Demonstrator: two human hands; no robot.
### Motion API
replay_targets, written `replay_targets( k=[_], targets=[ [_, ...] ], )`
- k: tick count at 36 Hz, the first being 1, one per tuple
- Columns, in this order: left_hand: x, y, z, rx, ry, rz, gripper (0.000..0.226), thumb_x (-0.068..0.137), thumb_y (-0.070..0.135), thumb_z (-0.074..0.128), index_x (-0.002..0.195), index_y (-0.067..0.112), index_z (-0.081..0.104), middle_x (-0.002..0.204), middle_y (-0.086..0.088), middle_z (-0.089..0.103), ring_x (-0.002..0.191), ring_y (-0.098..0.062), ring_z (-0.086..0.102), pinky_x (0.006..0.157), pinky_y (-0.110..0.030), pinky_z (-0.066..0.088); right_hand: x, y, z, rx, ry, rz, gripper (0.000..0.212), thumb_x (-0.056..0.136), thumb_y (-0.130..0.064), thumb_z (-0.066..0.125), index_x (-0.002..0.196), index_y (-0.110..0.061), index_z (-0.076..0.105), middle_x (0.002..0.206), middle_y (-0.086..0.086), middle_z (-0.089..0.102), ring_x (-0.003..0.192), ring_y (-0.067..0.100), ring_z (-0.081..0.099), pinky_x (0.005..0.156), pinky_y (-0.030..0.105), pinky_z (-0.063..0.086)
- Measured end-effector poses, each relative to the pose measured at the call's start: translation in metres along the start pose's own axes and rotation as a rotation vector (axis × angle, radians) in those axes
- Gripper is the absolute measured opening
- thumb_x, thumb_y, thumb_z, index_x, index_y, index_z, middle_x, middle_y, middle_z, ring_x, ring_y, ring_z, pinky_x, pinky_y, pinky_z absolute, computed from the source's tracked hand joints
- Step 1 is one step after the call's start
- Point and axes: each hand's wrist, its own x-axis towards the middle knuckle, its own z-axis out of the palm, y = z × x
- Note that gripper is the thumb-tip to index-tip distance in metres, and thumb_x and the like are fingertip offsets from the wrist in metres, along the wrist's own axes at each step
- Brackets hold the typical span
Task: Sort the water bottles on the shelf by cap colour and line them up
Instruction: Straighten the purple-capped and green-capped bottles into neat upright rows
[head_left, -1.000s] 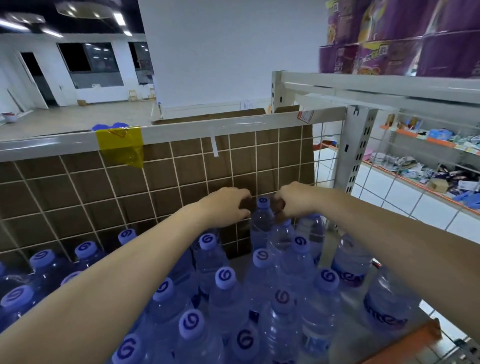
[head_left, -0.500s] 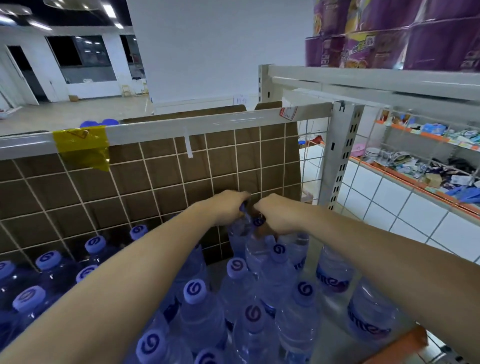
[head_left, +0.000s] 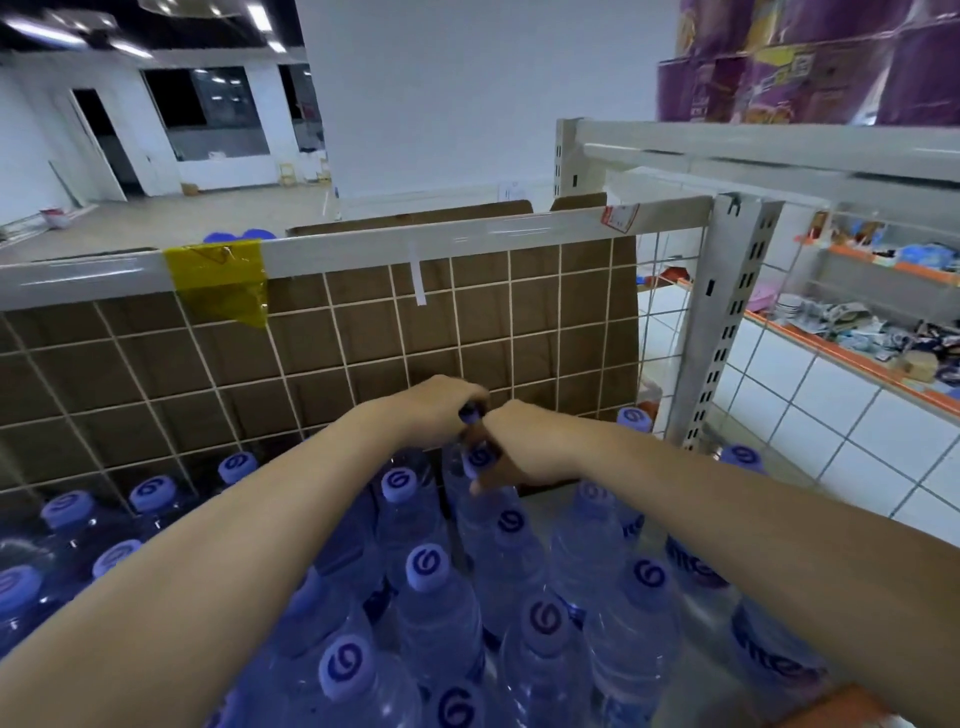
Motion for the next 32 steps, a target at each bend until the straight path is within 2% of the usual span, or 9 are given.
replay_targets(
  k=[5, 9, 13, 15, 20, 24, 27, 29, 32],
  targets=[
    [-0.004, -0.006, -0.003, -0.001, -0.030, -0.028, 0.022, 0.087, 0.018, 0.060, 0.109, 0.020, 0.062, 0.108, 0.000, 0.063, 0.097, -0.017, 0.057, 0.088, -0.040, 0.050, 0.002, -0.005, 0.003, 0.031, -0.020, -0.021, 0.041, 0.087, -0.043, 0.065, 0.119, -0.017, 0.060, 0.102, 0.006, 0.063, 0.086, 0.022, 0.062, 0.079, 0.041, 0.055],
    [-0.004, -0.004, -0.008, -0.022, -0.064, -0.049, 0.025, 0.090, 0.020, 0.057, 0.114, 0.023, 0.062, 0.115, 0.000, 0.061, 0.102, -0.018, 0.057, 0.091, -0.039, 0.049, 0.001, -0.006, 0.000, 0.061, -0.035, -0.030, 0.035, 0.090, -0.038, 0.063, 0.120, -0.022, 0.056, 0.103, 0.005, 0.061, 0.087, 0.022, 0.060, 0.075, 0.035, 0.053],
    [-0.007, -0.004, -0.006, -0.055, -0.078, -0.053, 0.028, 0.093, 0.025, 0.055, 0.120, 0.025, 0.059, 0.120, 0.002, 0.059, 0.106, -0.016, 0.054, 0.089, -0.031, 0.045, -0.001, -0.002, 0.002, 0.075, -0.048, 0.026, 0.049, 0.088, -0.040, 0.065, 0.130, -0.020, 0.051, 0.111, 0.006, 0.061, 0.093, 0.023, 0.061, 0.084, 0.039, 0.054],
    [-0.009, -0.004, -0.004, -0.075, -0.069, -0.050, 0.030, 0.093, 0.027, 0.056, 0.123, 0.026, 0.058, 0.123, 0.002, 0.059, 0.106, -0.014, 0.054, 0.085, -0.028, 0.042, -0.002, 0.000, 0.001, 0.068, -0.049, 0.049, 0.052, 0.086, -0.042, 0.068, 0.127, -0.015, 0.053, 0.111, 0.007, 0.062, 0.093, 0.023, 0.062, 0.084, 0.040, 0.055],
    [-0.012, 0.000, -0.007, -0.091, 0.030, -0.052, 0.037, 0.093, 0.028, 0.056, 0.130, 0.023, 0.052, 0.126, 0.001, 0.056, 0.107, -0.014, 0.053, 0.086, -0.026, 0.041, -0.011, 0.003, -0.014, 0.145, -0.030, 0.056, 0.024, 0.085, -0.031, 0.071, 0.099, -0.024, 0.053, 0.089, -0.004, 0.058, 0.075, 0.012, 0.059, 0.059, 0.025, 0.047],
    [-0.014, 0.015, -0.015, 0.024, 0.179, -0.013, 0.031, 0.093, 0.029, 0.055, 0.123, 0.018, 0.056, 0.116, -0.003, 0.059, 0.097, -0.015, 0.053, 0.082, -0.028, 0.042, -0.026, 0.012, -0.037, 0.150, 0.107, 0.093, 0.010, 0.089, -0.011, 0.059, 0.098, -0.015, 0.060, 0.089, 0.002, 0.062, 0.070, 0.013, 0.061, 0.050, 0.020, 0.044],
    [-0.019, 0.033, -0.020, 0.048, 0.239, 0.044, 0.028, 0.093, 0.028, 0.055, 0.118, 0.016, 0.059, 0.111, -0.002, 0.059, 0.098, -0.018, 0.055, 0.084, -0.031, 0.045, -0.037, 0.028, -0.050, 0.082, 0.201, 0.122, 0.010, 0.088, -0.010, 0.059, 0.096, -0.014, 0.064, 0.093, 0.003, 0.063, 0.081, 0.017, 0.061, 0.062, 0.024, 0.046],
    [-0.024, 0.044, -0.020, 0.004, 0.187, 0.087, 0.024, 0.092, 0.030, 0.056, 0.113, 0.017, 0.062, 0.105, 0.002, 0.062, 0.093, -0.013, 0.058, 0.081, -0.029, 0.048, -0.043, 0.041, -0.053, 0.024, 0.234, 0.163, 0.018, 0.088, -0.011, 0.059, 0.103, -0.015, 0.067, 0.099, 0.002, 0.064, 0.090, 0.018, 0.060, 0.074, 0.029, 0.048],
    [-0.029, 0.062, -0.017, -0.011, 0.070, 0.128, 0.027, 0.091, 0.040, 0.058, 0.108, 0.021, 0.064, 0.100, 0.005, 0.064, 0.089, -0.010, 0.059, 0.081, -0.028, 0.050, -0.051, 0.060, -0.053, -0.084, 0.200, 0.254, 0.021, 0.089, -0.015, 0.060, 0.109, -0.015, 0.068, 0.101, 0.003, 0.064, 0.090, 0.017, 0.058, 0.074, 0.029, 0.044]
  ],
)
